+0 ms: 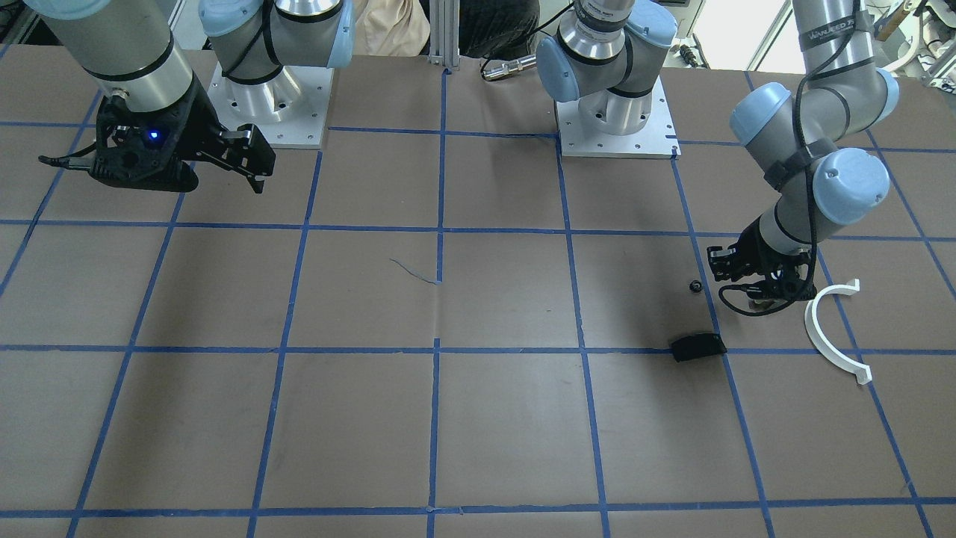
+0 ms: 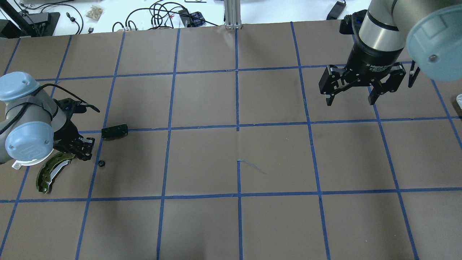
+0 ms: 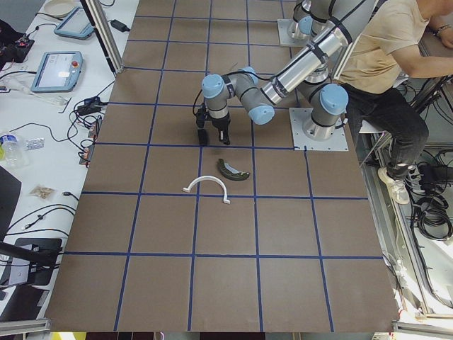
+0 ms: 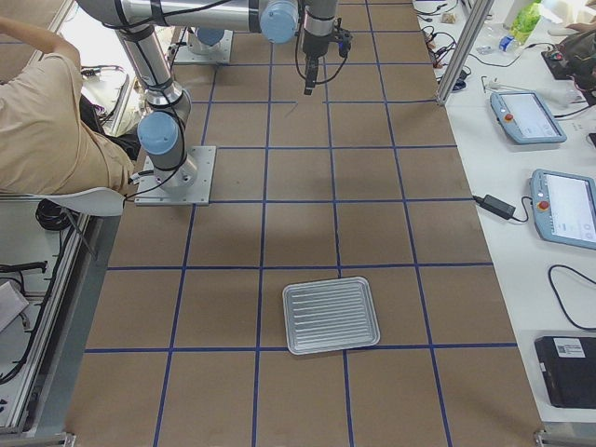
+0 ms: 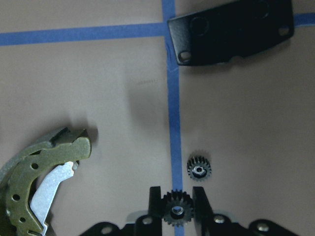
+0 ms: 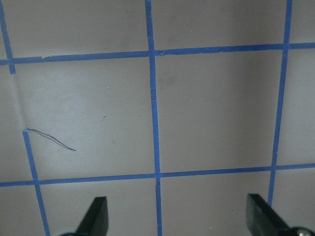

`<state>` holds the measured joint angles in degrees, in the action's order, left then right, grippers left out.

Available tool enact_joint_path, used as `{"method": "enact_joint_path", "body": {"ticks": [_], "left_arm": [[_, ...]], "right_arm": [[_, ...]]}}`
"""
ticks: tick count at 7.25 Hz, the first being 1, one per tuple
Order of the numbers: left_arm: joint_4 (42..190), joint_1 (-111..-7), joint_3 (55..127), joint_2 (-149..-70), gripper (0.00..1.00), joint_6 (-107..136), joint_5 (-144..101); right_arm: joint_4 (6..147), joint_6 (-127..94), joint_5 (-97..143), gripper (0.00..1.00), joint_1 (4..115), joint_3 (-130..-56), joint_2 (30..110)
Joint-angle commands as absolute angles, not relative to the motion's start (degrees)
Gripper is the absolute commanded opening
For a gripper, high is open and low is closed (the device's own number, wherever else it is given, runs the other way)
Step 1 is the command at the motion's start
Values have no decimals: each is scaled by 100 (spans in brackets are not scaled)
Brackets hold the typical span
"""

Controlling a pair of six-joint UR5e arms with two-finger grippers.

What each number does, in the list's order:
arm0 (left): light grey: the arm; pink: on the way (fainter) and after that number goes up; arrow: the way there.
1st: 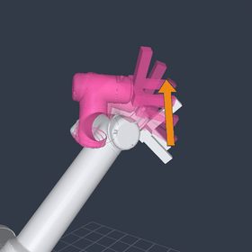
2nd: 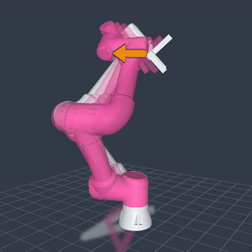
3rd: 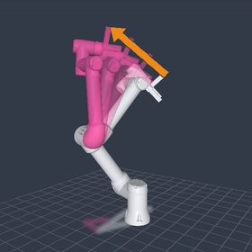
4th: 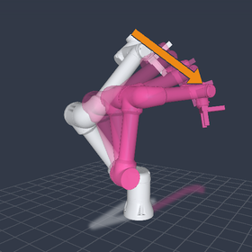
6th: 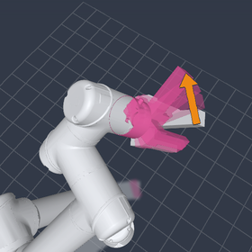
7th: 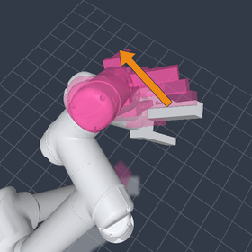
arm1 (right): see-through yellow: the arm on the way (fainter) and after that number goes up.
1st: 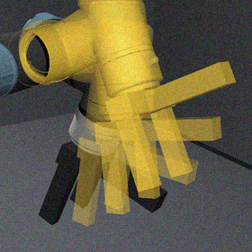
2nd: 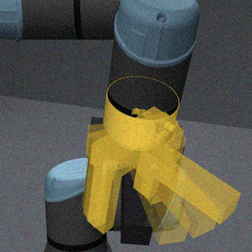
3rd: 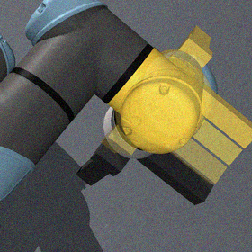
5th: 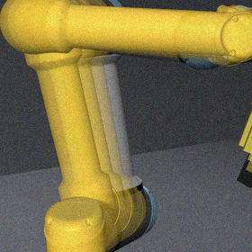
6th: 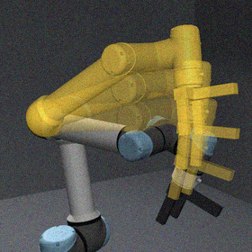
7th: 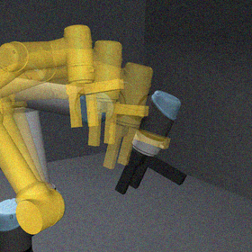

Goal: Place bearing gear from tray to pile

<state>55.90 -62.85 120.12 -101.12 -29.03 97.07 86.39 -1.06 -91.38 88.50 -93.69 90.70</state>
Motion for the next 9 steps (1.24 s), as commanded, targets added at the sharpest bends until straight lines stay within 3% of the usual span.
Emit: {"method": "enact_joint_path", "body": {"ticks": [1, 2, 3, 4, 7, 9], "left_arm": [[5344, -6232, 12164, -10257, 0, -2936, 9721], [5344, -6214, 12164, -10257, 7, -2953, 9721], [5352, -6214, 12164, -10274, 91, -2997, 9712], [5353, -6223, 12147, -10266, 100, -3023, 9703], [5449, -6380, 11955, -10056, 100, -2928, 9703], [6742, -7132, 11071, -9810, 100, -1968, 9686]], "right_arm": [[8640, -105, -9141, 100, 8851, -9369, 9070], [8640, -105, -9141, 100, 8851, -9369, 9062], [8640, -105, -9141, 100, 8851, -9369, 9070], [8640, -105, -9141, 100, 8851, -9369, 9062], [8640, -105, -9132, 100, 8851, -9369, 9062], [8648, -105, -9149, 100, 8851, -9360, 9053]]}}
